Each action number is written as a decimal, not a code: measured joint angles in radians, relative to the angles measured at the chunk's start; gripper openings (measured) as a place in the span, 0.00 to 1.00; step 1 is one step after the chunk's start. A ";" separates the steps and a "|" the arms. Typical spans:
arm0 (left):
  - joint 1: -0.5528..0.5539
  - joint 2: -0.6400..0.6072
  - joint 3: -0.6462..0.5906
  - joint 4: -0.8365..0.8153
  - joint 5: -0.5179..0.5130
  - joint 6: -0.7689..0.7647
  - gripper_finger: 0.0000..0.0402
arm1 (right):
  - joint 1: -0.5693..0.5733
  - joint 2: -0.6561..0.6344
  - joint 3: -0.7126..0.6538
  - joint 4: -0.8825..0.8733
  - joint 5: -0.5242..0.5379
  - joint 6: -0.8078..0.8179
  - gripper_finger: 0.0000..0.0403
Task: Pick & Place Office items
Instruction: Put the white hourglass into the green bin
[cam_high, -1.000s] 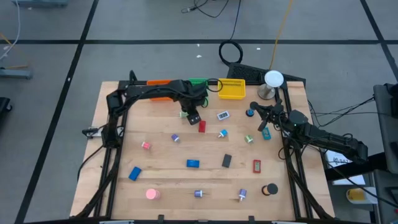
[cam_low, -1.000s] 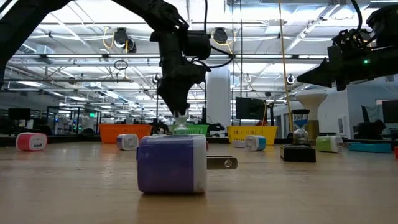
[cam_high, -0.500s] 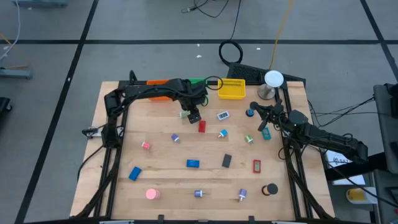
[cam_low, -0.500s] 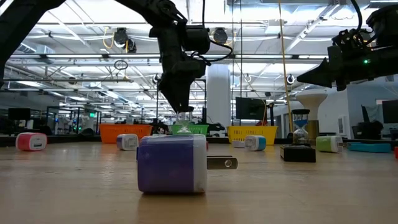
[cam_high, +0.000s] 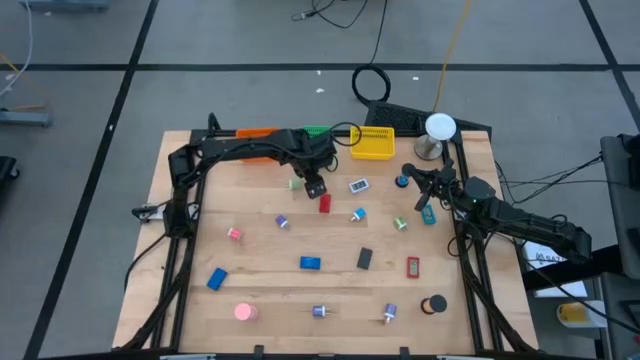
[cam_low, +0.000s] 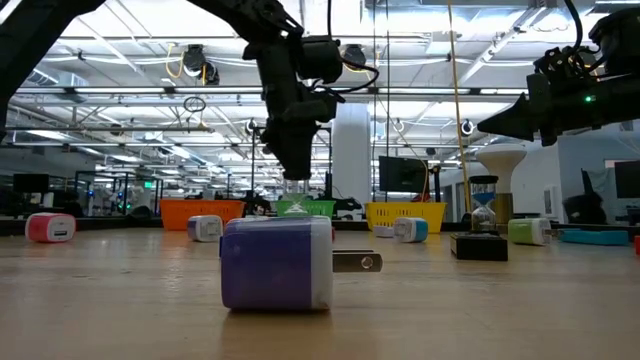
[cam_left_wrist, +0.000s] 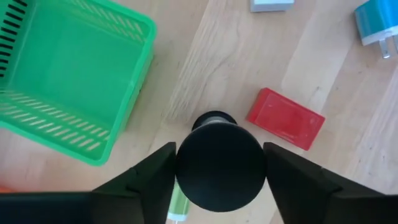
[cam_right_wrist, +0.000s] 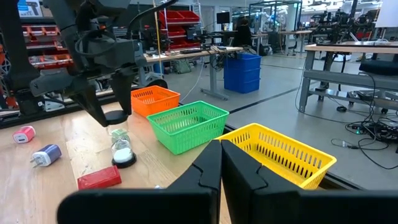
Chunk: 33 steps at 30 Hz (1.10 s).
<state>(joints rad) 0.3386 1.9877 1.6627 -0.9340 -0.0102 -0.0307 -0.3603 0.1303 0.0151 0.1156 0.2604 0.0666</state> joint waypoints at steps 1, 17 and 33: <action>0.000 0.000 0.000 -0.004 -0.001 0.001 0.54 | 0.000 0.000 0.000 0.000 0.000 0.000 0.00; 0.000 0.001 0.000 -0.022 0.014 0.015 0.82 | 0.000 0.000 0.000 0.000 0.000 0.000 0.00; 0.020 0.003 -0.043 0.044 0.006 0.034 0.54 | 0.000 0.000 0.000 0.000 0.000 0.000 0.00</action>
<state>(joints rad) 0.3589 1.9907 1.6192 -0.8897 -0.0047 0.0028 -0.3603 0.1303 0.0151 0.1154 0.2600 0.0669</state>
